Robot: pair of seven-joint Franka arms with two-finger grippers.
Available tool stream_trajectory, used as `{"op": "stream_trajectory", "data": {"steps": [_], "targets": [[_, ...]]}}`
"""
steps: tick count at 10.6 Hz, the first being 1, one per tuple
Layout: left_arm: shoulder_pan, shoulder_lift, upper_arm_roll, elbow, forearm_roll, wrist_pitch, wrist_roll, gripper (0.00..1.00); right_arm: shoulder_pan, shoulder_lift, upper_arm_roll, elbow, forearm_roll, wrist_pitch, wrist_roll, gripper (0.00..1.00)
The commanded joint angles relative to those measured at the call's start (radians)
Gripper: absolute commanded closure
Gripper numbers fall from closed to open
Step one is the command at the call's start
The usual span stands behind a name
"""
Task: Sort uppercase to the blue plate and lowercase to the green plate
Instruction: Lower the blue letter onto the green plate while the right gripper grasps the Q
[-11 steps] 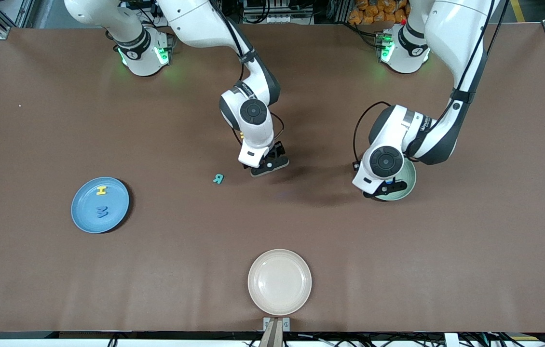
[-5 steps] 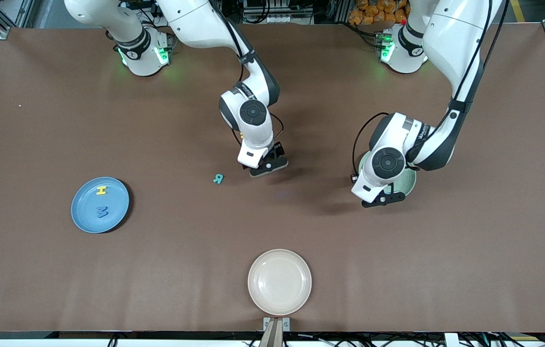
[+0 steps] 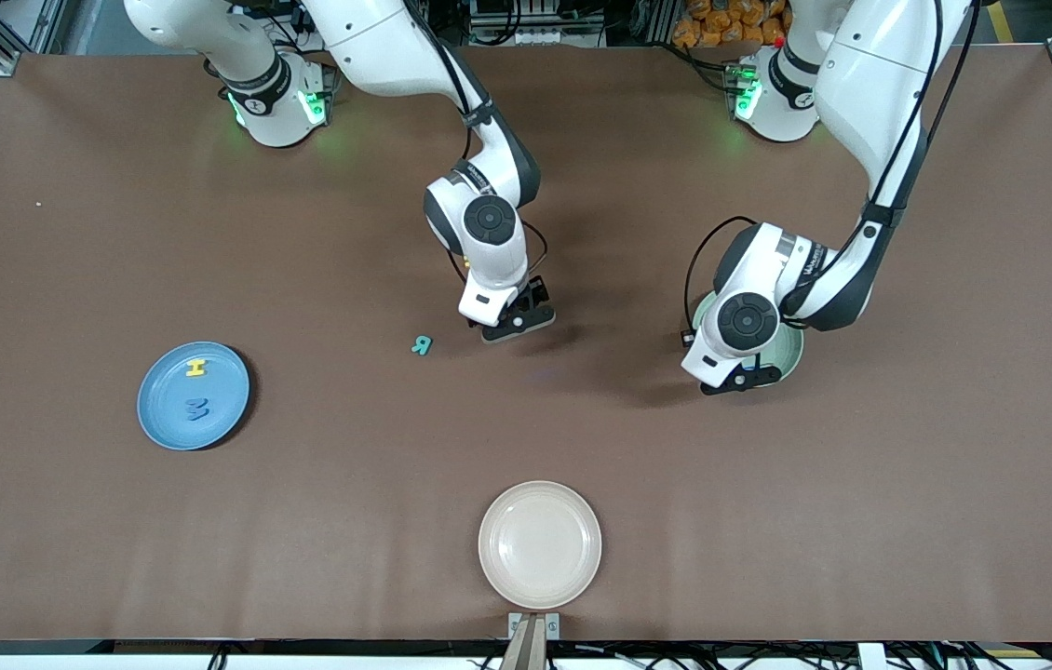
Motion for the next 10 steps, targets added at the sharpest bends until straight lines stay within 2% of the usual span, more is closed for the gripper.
{"op": "stream_trajectory", "data": {"steps": [1, 4, 5, 6, 7, 8, 10], "targets": [[0.008, -0.020, -0.007, -0.031, 0.023, -0.030, 0.000, 0.91, 0.000, 0.010, -0.004, 0.024, 0.023, 0.002, 0.010, 0.00], [0.021, -0.037, -0.007, -0.030, 0.023, -0.083, 0.011, 0.91, -0.001, 0.010, -0.004, 0.024, 0.023, 0.002, 0.010, 0.00], [0.021, -0.038, -0.007, -0.028, 0.023, -0.091, 0.012, 0.91, 0.002, 0.010, -0.005, 0.024, 0.020, 0.005, 0.010, 0.08], [0.021, -0.038, -0.007, -0.022, 0.022, -0.091, 0.015, 0.91, 0.000, 0.010, -0.004, 0.024, 0.022, 0.003, 0.010, 0.80], [0.025, -0.035, -0.007, -0.013, 0.023, -0.087, 0.018, 0.91, 0.002, 0.010, -0.004, 0.024, 0.022, 0.003, 0.010, 1.00], [0.025, -0.023, -0.007, 0.018, 0.022, -0.071, 0.020, 0.91, 0.002, 0.010, -0.005, 0.024, 0.020, 0.003, 0.010, 1.00], [0.024, 0.005, -0.007, 0.015, 0.023, -0.016, 0.018, 0.90, 0.002, 0.009, -0.005, 0.024, 0.020, 0.003, 0.010, 1.00]]}}
